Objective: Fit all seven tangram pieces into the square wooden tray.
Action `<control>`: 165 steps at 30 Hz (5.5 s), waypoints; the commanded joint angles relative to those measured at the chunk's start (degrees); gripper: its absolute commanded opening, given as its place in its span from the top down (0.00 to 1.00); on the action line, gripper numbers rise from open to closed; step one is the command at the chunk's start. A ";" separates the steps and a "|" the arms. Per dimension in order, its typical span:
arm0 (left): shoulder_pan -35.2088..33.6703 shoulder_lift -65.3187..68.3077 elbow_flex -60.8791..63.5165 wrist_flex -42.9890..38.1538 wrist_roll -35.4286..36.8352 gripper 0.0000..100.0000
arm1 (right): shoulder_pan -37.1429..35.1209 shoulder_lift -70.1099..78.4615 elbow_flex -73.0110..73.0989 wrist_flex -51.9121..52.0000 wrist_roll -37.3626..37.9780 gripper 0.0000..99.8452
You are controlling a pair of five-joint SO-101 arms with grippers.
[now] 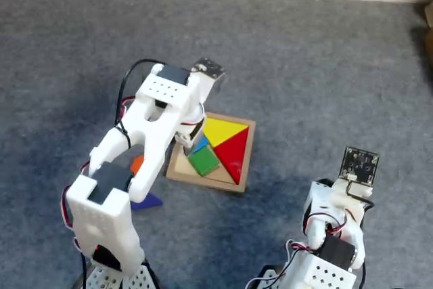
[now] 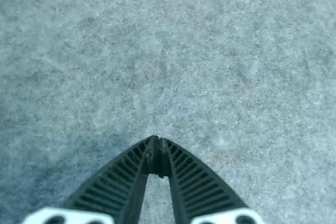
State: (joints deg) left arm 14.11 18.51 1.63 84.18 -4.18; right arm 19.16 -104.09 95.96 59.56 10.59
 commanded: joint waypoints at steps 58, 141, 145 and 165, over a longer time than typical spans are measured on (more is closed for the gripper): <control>-15.69 -23.87 29.76 -14.33 -35.34 0.76 | 0.31 -0.84 5.41 -1.36 0.00 0.99; -0.92 4.97 -8.31 -12.22 10.64 0.90 | 0.31 -0.84 5.41 -1.36 0.00 0.99; -1.71 6.11 -10.59 -8.09 10.81 0.77 | 0.31 -0.84 5.41 -1.36 0.00 0.99; 6.90 6.55 -15.87 -1.23 12.04 0.79 | 0.31 -0.84 5.41 -1.36 0.00 0.99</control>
State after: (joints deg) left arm 19.47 25.45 -11.56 82.68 7.52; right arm 19.16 -104.09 95.96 59.56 10.59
